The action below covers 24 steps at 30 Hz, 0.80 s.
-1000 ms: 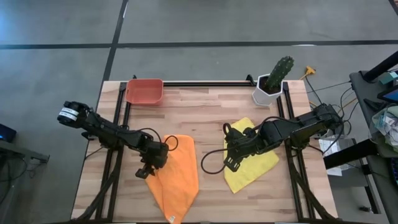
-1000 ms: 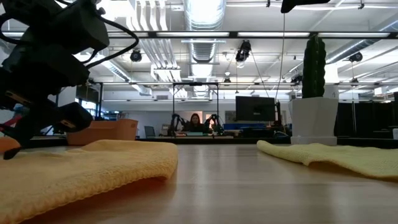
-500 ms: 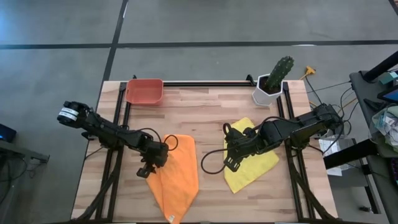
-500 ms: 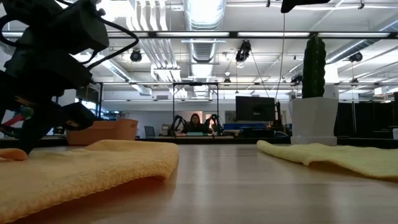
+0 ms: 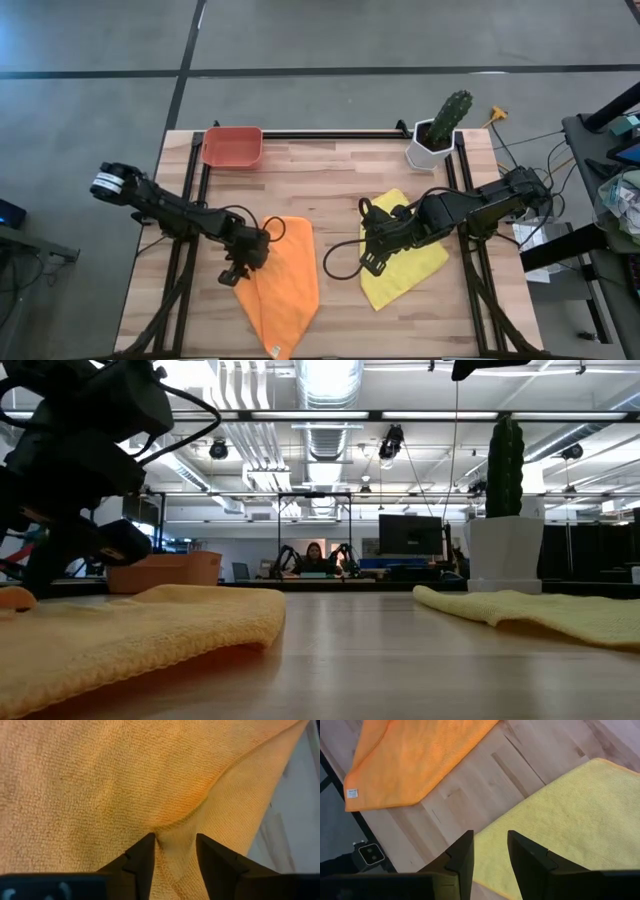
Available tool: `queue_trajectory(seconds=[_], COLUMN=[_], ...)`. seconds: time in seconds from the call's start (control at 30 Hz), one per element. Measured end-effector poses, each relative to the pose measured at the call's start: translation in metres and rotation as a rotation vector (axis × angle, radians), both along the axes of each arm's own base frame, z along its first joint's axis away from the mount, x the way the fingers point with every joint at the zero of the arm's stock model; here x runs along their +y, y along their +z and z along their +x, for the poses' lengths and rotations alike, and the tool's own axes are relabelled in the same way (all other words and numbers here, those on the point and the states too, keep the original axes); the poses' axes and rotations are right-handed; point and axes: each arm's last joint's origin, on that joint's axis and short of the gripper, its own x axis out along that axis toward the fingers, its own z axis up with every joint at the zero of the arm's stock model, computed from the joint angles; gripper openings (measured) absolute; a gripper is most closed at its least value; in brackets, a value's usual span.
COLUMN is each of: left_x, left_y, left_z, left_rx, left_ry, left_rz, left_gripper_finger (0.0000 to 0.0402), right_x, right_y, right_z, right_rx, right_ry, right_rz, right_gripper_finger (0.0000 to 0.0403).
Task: Roll microfiber towels into tight, uniform cylinder then place into a basket
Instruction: Fold the orange towel
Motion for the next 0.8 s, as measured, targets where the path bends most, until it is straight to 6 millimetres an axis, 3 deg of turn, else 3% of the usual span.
queue_trajectory(seconds=[0.37, 0.8], left_x=[-0.0007, 0.0002], left_y=[0.0011, 0.0100], left_z=[-0.0008, 0.0016], left_rx=[0.020, 0.066], left_ry=[0.010, 0.068], left_rz=[-0.036, -0.043], left_gripper_finger=[0.0007, 0.0001], right_x=[0.0000, 0.0000], right_y=[0.0000, 0.0000], right_z=[-0.0001, 0.0000], right_rx=[0.000, 0.000], right_ry=[0.003, -0.001], right_rz=[-0.002, 0.000], right_gripper_finger=[0.0114, 0.0114])
